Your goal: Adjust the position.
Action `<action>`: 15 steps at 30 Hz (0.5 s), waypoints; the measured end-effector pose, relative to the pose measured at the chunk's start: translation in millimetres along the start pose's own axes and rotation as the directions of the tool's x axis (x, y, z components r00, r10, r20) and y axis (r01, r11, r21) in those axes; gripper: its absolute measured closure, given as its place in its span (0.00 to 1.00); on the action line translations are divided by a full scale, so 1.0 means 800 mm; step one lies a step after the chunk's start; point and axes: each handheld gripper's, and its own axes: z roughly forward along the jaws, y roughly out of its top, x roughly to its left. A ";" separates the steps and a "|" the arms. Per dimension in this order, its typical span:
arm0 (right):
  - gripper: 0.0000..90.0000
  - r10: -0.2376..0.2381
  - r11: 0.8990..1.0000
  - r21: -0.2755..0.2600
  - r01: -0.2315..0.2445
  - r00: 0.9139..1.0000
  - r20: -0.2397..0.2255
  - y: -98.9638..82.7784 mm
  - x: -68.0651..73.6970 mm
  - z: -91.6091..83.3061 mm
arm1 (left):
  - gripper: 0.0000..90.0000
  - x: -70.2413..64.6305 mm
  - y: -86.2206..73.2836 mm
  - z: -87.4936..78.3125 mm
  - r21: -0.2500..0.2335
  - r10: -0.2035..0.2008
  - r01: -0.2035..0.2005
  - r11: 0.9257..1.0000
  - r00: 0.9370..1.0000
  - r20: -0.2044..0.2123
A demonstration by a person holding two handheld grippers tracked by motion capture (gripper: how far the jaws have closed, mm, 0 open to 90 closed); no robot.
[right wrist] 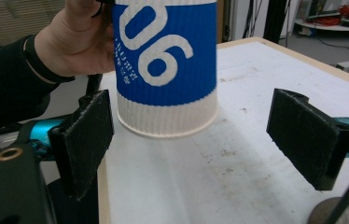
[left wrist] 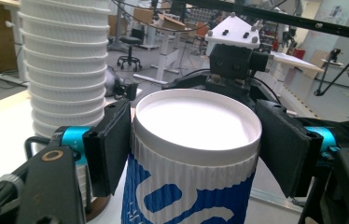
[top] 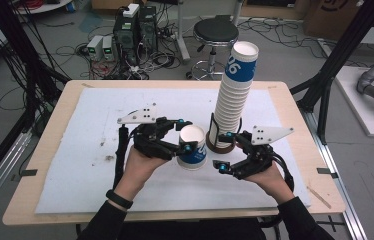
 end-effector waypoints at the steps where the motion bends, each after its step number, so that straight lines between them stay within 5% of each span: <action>1: 0.17 0.000 1.000 0.000 0.000 1.000 0.000 0.000 0.000 0.000 | 0.33 0.000 0.000 0.002 0.000 -0.001 0.001 1.000 1.000 0.002; 15: 0.17 0.015 1.000 0.027 -0.014 0.999 -0.051 -0.006 0.007 0.022 | 0.33 -0.002 -0.004 0.021 0.002 0.003 -0.003 1.000 1.000 0.028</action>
